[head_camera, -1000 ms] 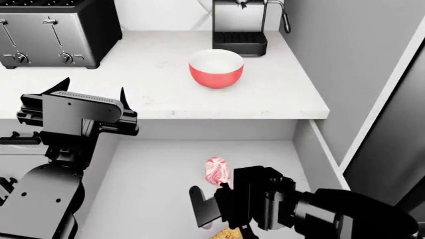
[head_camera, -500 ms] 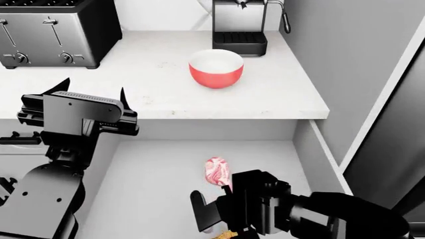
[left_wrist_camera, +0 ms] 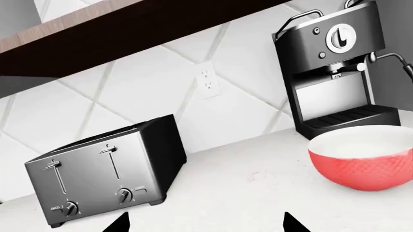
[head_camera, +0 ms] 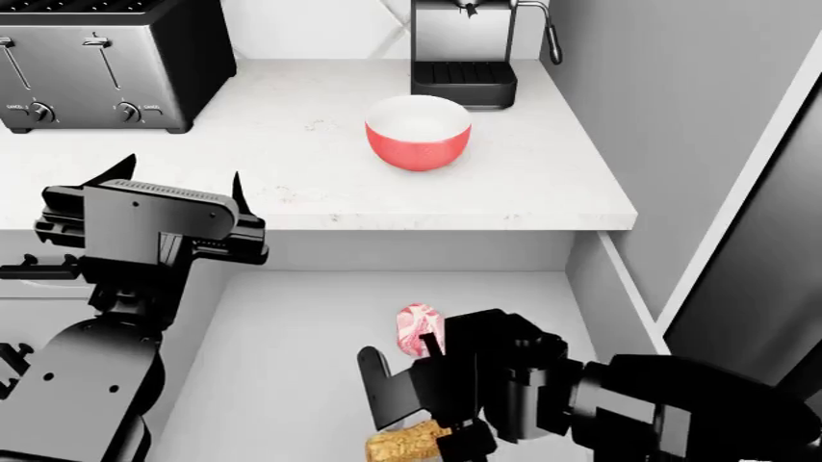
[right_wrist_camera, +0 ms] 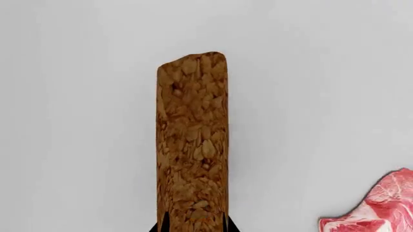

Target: Place the bar in the bowl and close the drawer.

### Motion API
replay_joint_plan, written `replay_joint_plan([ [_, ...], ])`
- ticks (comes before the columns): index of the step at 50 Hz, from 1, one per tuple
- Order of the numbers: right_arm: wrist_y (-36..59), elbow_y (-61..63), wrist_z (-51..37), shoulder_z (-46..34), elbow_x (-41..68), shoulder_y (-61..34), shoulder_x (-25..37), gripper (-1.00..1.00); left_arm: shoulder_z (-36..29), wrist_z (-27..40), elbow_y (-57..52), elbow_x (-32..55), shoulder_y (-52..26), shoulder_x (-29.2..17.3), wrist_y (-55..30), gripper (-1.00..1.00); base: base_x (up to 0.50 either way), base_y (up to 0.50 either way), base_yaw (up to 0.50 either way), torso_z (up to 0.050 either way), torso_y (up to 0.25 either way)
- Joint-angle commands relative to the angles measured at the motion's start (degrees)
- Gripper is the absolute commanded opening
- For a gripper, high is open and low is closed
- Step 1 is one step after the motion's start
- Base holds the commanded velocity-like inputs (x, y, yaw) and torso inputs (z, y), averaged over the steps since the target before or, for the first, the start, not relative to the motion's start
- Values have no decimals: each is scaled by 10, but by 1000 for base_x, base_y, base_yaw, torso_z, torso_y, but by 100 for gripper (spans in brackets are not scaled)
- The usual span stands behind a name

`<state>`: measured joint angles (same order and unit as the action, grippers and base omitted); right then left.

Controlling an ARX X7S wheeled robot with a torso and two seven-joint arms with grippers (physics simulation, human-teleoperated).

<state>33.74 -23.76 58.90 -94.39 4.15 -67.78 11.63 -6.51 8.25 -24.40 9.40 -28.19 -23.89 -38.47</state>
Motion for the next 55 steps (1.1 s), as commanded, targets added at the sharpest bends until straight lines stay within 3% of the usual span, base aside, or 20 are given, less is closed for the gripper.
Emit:
replay_joint_plan([
  [1, 26, 73, -6, 32, 10, -31, 26, -100, -2, 2, 3, 1, -4, 1, -1, 100, 0, 0, 0, 0, 0],
  [22, 56, 111, -62, 149, 43, -86, 52, -100, 3, 6, -13, 8, -10, -1, -19, 100, 0, 0, 0, 0, 0],
  [36, 9, -12, -100, 217, 46, -135, 26, -100, 5, 8, -23, 12, -14, -4, -30, 100, 0, 0, 0, 0, 0],
  [45, -104, -203, -141, 266, 42, -184, -42, -100, 10, 8, -32, 16, -19, -7, -40, 100, 0, 0, 0, 0, 0],
  [50, -223, -363, -159, 269, 28, -203, -102, -100, 13, 8, -38, 20, -22, -8, -45, 100, 0, 0, 0, 0, 0],
  [55, -309, -431, -242, 173, 122, -227, -116, -100, 16, 8, -39, 22, -23, -9, -46, 100, 0, 0, 0, 0, 0],
])
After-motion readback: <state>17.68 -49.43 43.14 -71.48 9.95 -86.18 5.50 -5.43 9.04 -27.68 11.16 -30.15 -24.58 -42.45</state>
